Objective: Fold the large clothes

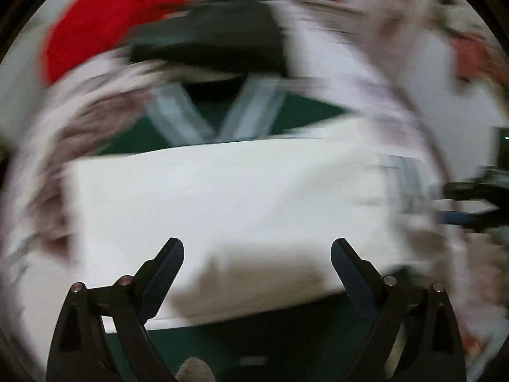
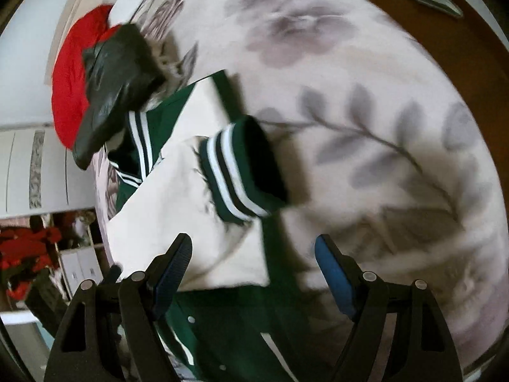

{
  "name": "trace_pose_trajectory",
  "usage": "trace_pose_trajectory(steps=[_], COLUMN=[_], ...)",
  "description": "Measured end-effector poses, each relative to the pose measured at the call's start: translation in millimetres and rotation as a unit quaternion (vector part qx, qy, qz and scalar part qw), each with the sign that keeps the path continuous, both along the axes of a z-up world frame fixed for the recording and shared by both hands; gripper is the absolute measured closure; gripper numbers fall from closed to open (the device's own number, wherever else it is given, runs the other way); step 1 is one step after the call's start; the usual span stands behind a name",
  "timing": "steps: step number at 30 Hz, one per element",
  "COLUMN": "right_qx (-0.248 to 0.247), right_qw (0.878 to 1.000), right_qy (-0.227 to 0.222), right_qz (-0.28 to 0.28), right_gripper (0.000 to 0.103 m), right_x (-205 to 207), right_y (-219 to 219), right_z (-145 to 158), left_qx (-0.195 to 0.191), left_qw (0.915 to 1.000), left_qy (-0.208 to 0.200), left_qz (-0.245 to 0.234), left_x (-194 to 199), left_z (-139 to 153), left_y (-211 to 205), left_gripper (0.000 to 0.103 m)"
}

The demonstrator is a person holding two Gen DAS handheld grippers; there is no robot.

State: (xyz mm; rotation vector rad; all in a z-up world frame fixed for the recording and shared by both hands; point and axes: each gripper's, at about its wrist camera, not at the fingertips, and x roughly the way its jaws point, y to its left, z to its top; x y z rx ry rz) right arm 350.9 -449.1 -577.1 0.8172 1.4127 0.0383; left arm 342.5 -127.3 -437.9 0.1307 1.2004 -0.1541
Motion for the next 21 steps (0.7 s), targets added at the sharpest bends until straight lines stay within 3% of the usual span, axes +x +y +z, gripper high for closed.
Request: trace_pose_trajectory(steps=[2, 3, 4, 5, 7, 9, 12, 15, 18, 20, 21], right_qx=[0.003, 0.008, 0.011, 0.016, 0.046, 0.048, -0.022, -0.051, -0.034, -0.095, -0.106], right_qw=[1.0, 1.0, 0.999, 0.999, 0.998, 0.997, 0.991, 0.98, 0.966, 0.96, 0.963], right_qy=[0.01, 0.019, 0.032, 0.036, 0.036, 0.035, 0.049, 0.104, 0.157, 0.161, 0.163], right_qz=[0.008, 0.007, 0.008, 0.013, 0.026, 0.059, 0.125, 0.162, 0.203, 0.207, 0.185], right_gripper=[0.022, 0.022, 0.022, 0.024, 0.06, 0.065, 0.062, 0.049, 0.049, 0.078, 0.079], right_x=[17, 23, 29, 34, 41, 42, 25, -8, -43, -63, -68], right_y=[9, 15, 18, 22, 33, 48, 64, 68, 79, 79, 70], right_z=[-11, -18, -25, -29, -33, -28, -15, -30, -60, -69, -70], left_qx=[0.07, 0.102, 0.125, 0.121, 0.119, 0.135, 0.124, 0.121, 0.145, 0.147, 0.138], left_qw=[0.9949, 0.9884, 0.9814, 0.9786, 0.9717, 0.9671, 0.9651, 0.9665, 0.9667, 0.9672, 0.9682], left_qy=[-0.001, 0.007, 0.022, 0.036, 0.048, 0.046, 0.059, 0.059, 0.043, 0.035, 0.032], left_qz=[0.072, 0.112, 0.144, 0.163, 0.198, 0.211, 0.223, 0.218, 0.206, 0.204, 0.206], left_x=[12, 20, 26, 30, 34, 36, 37, 37, 35, 32, 31], left_z=[-15, -29, -44, -57, -74, -82, -100, -102, -98, -97, -98], left_y=[53, 83, 111, 134, 169, 188, 206, 205, 193, 192, 195], left_gripper=[0.008, 0.008, 0.008, 0.004, 0.004, 0.004, 0.001, 0.001, 0.001, 0.001, 0.001])
